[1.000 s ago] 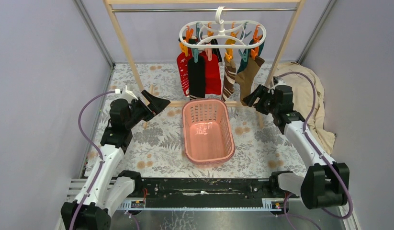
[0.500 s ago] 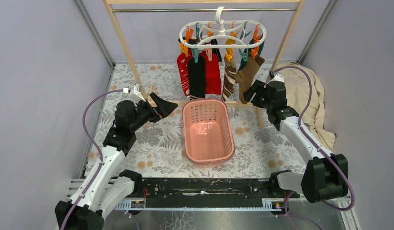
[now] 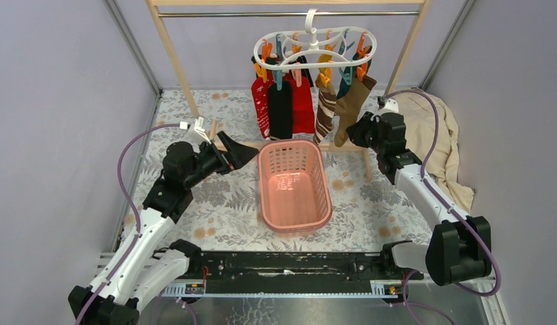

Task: Remove the socks clipped to the hanger
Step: Remove the sock from the hanger.

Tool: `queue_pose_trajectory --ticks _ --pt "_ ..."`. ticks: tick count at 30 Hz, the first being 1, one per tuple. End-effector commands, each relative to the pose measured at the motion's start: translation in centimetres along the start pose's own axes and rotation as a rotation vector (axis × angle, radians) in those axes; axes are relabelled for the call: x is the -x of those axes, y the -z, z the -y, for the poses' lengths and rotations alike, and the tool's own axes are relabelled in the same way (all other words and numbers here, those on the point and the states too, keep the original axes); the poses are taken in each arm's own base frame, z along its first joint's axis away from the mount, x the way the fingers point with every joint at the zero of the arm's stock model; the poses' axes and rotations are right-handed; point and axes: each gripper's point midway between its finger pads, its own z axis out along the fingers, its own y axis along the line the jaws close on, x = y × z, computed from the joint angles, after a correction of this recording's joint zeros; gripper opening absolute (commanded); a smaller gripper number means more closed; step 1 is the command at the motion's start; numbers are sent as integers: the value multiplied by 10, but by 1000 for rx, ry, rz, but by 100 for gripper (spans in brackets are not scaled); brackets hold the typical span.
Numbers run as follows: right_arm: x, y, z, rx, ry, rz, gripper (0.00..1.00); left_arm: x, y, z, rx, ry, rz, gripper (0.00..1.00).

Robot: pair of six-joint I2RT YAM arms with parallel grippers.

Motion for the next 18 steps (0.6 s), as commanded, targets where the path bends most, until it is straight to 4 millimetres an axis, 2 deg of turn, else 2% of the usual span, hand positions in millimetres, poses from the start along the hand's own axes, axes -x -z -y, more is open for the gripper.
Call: queue_pose_trajectory --ticks 1,3,10,13,18 --pt "19 18 -24 96 38 54 16 4 -1 28 -59 -19 -7 99" --pt "19 25 -30 120 34 42 9 -2 -3 41 -97 -29 -39 99" --pt "14 54 -55 215 -33 -32 8 -18 -3 91 -240 -40 -85 99" --pt "11 68 -68 262 -78 -75 8 -23 -4 106 -275 -40 -102 99" --pt "19 94 -91 340 -124 -108 6 -37 -10 120 -297 -42 -124 99"
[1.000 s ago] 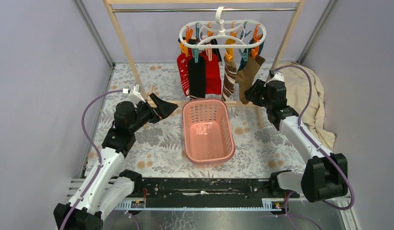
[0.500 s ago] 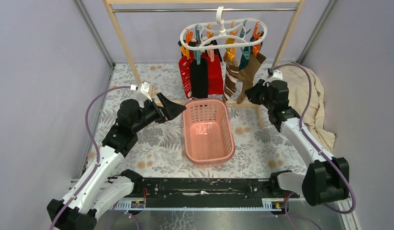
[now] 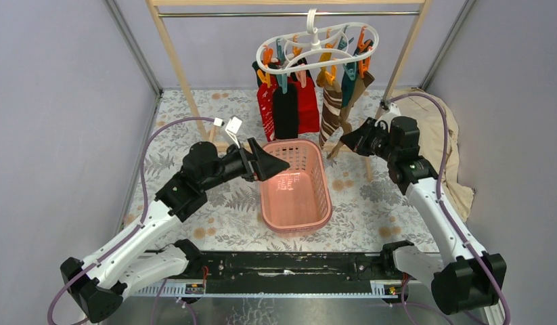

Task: Remove the socks clipped to the hanger
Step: Remove the sock from the hanger.

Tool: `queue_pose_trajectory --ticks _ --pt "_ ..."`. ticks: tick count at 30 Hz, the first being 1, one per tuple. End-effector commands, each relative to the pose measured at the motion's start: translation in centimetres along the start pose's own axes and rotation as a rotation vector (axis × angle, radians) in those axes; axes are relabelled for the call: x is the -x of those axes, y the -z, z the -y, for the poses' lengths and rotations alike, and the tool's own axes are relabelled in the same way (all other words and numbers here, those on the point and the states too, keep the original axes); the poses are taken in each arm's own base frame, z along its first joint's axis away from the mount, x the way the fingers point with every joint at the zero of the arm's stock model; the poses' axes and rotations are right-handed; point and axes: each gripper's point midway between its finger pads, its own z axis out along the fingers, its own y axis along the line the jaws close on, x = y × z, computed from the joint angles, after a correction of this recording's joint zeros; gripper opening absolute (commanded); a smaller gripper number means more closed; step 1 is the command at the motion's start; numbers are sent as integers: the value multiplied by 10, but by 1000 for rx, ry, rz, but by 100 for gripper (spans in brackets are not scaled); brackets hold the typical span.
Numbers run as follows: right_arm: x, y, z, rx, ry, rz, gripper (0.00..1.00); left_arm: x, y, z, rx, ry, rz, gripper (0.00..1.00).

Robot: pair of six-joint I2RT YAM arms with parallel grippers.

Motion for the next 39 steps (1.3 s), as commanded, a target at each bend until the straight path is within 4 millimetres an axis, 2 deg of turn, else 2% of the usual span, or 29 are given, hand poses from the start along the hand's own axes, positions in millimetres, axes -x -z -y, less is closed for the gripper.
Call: queue_pose_trajectory --ticks 1,11,17,20,29,39 --pt "19 29 -52 152 -33 0 6 11 -8 29 -76 -22 64 99" --pt "19 69 -101 330 -136 -29 5 -16 -33 37 -143 43 34 99" --pt "20 81 -118 404 -173 -56 4 -19 -42 51 -194 44 61 99" --pt "21 88 -126 439 -177 -57 4 -25 -51 50 -168 19 58 99" --pt "20 100 -137 492 -183 -66 4 -27 -68 61 -187 34 78 99" --pt "10 105 -137 507 -178 -96 3 -10 -68 66 -192 63 158 99"
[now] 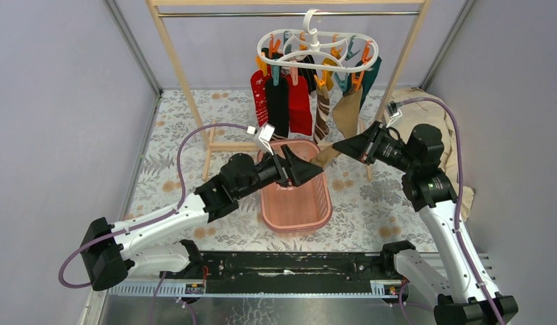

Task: Remove the socks clipped to the hanger
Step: Remove the sock from the hanger.

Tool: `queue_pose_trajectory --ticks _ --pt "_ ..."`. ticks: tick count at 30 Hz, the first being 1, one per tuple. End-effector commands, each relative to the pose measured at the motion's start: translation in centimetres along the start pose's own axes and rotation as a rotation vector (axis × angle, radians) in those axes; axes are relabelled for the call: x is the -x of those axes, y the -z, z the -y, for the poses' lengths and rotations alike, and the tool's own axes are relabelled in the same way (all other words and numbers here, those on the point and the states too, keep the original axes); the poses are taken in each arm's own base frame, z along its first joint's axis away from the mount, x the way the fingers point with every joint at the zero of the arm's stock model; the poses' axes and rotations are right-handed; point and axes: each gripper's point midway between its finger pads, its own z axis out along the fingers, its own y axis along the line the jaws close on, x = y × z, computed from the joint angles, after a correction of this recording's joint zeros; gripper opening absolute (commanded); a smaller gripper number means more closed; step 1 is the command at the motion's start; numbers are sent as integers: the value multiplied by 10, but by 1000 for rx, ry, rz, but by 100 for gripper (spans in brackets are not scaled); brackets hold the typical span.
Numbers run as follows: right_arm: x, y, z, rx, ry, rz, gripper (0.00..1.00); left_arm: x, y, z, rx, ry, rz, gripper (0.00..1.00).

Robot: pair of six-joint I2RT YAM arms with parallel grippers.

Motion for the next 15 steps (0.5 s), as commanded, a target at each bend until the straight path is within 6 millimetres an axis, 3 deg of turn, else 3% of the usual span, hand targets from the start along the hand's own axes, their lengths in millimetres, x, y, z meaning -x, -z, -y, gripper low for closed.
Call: queue_pose_trajectory --ticks 1,15 --pt "-1 8 -25 83 59 -6 3 34 -2 37 -104 1 128 99" --pt "-9 11 -22 78 53 -33 2 34 -23 37 -61 -77 122 98"
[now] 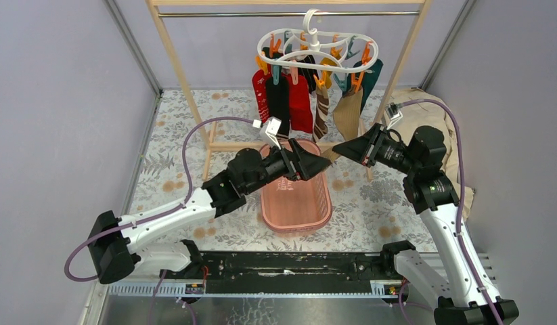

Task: Remove the socks clipped to the hanger
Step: Remove the sock from the hanger.

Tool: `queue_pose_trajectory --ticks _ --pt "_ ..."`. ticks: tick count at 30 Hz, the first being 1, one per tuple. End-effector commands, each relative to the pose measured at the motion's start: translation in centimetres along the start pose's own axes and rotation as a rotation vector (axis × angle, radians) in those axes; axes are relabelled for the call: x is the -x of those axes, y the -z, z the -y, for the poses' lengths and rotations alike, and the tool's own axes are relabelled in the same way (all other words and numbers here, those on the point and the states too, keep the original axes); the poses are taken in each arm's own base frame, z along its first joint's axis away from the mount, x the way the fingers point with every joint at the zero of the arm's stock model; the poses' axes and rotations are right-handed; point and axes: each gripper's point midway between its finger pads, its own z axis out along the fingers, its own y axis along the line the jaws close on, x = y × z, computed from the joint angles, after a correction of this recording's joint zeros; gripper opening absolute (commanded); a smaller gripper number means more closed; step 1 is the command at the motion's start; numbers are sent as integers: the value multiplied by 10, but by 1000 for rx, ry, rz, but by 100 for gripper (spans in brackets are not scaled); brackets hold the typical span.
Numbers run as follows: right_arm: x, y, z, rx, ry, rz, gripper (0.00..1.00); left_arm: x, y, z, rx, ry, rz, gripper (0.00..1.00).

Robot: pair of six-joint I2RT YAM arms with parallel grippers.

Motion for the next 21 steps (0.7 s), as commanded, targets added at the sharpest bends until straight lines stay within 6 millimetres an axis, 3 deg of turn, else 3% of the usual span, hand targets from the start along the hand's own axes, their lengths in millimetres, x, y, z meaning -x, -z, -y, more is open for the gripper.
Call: queue_pose_trajectory --ticks 1,3,10,13,17,21 --pt "-2 4 -13 45 40 -12 2 15 -6 20 -46 -45 55 95" --pt "-2 4 -12 43 39 -10 2 12 -7 20 -44 -49 42 84" --pt "-2 3 -11 42 36 -14 2 2 -13 21 -47 -68 -19 20" --pt "-3 3 -10 38 36 -13 3 0 -17 22 -47 -73 -39 9" --pt "-3 3 -3 11 38 -10 12 1 -17 24 -42 -81 -47 0" --pt "-4 1 6 -20 42 -9 21 5 -12 27 -36 -89 -42 0"
